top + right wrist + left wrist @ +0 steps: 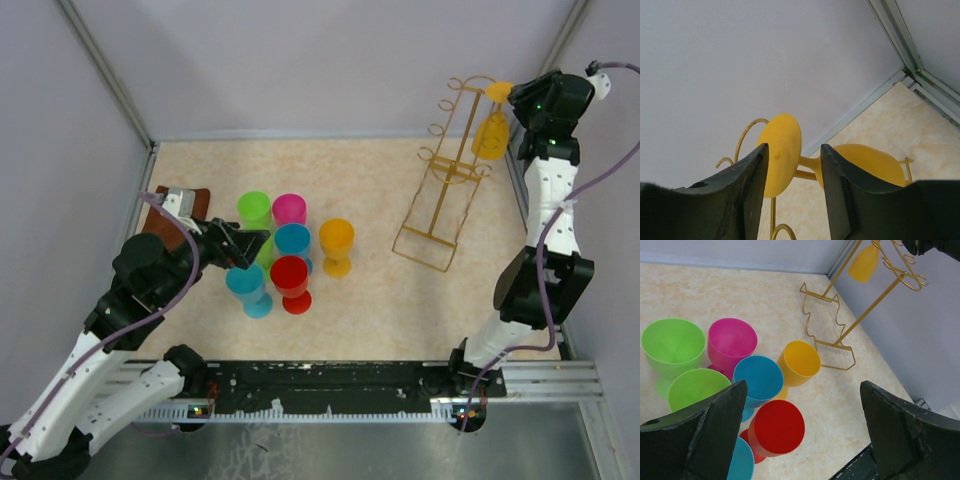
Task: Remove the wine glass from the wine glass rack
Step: Pick up the wine glass from the wine rack.
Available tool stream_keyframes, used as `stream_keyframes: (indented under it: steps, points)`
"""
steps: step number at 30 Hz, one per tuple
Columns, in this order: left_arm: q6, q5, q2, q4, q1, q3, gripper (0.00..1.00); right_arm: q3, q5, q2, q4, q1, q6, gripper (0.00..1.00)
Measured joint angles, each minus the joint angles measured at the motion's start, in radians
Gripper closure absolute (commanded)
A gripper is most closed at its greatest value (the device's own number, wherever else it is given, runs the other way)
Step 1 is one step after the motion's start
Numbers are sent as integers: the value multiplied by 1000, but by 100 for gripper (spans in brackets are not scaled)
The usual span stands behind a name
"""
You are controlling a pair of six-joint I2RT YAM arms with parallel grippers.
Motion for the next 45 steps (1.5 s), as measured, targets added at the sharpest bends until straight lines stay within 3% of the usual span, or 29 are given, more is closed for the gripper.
stream_keyframes:
  steps: [10,22,45]
  points:
    - [-8,1,5,-2,0,0,1,16,-14,40,-5,-4,27,84]
    - [-26,2,3,-2,0,0,1,28,-14,40,16,-4,34,100]
    - [-51,10,-10,-2,0,0,0,19,37,34,84,-4,-3,100]
